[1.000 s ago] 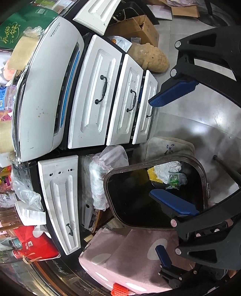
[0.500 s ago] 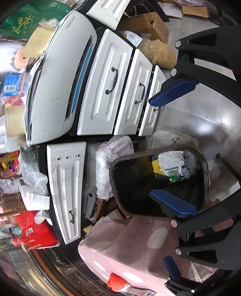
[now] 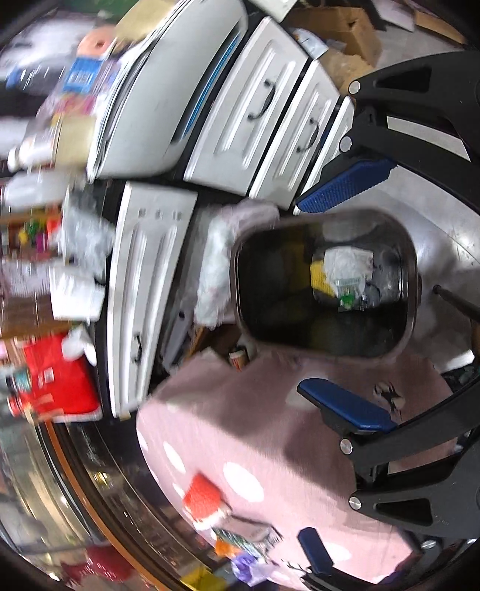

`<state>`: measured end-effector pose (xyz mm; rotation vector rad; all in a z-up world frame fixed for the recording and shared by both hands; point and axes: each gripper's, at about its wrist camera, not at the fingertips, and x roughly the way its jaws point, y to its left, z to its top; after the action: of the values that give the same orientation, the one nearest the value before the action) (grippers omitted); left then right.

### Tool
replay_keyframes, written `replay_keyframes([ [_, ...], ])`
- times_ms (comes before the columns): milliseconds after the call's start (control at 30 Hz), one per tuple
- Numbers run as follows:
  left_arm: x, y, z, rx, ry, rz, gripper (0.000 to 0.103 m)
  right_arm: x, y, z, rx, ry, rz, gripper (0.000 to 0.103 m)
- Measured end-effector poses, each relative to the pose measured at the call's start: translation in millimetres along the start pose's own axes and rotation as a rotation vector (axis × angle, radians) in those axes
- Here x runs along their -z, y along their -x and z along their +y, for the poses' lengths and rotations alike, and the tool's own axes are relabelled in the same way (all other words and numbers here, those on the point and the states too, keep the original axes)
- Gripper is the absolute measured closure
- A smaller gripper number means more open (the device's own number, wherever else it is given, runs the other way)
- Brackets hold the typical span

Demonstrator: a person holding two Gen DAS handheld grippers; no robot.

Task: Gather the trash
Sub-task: 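Swing both tools back toward the table, then grasp the purple plastic bag with the left tool while the right tool grasps the orange mesh net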

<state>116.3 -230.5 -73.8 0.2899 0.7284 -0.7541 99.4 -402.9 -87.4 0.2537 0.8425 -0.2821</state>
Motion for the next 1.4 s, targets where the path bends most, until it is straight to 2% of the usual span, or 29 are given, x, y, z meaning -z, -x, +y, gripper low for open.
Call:
replay_keyframes([
  [167,7.9,20.1,42.1,-0.084,0.074,-0.021,0.006,-9.0,-4.0,38.1,-0.093,0.057,0.014,0.013],
  [400,24.1,56.5,120.8,-0.239,0.242,-0.049,0.006,-17.4,-9.1,99.6,-0.2,0.177,0.008,0.013],
  [500,35.9,70.1,158.6,-0.319,0.312,-0.038,0.006,-22.9,-14.4,124.3,-0.256,0.2,0.01,0.013],
  [700,60.2,92.7,222.8,-0.434,0.436,-0.008,0.006,-42.0,-27.9,174.1,-0.371,0.237,0.008,0.013],
  [867,68.4,111.4,269.5,-0.512,0.512,-0.02,0.006,-58.4,-36.1,211.1,-0.405,0.301,-0.014,0.013],
  [1033,65.9,118.0,308.4,-0.527,0.579,-0.027,0.006,-77.1,-51.4,244.8,-0.419,0.349,-0.021,0.013],
  [1200,59.2,107.0,350.0,-0.549,0.653,-0.011,0.006,-96.3,-69.9,269.5,-0.415,0.382,-0.029,0.013],
  [1333,59.7,101.1,381.0,-0.557,0.727,-0.022,0.006,-110.3,-90.7,284.8,-0.424,0.378,0.0,0.017],
  [1400,60.2,98.1,389.0,-0.551,0.75,-0.02,0.007,-115.1,-104.2,291.2,-0.397,0.38,0.012,0.023],
])
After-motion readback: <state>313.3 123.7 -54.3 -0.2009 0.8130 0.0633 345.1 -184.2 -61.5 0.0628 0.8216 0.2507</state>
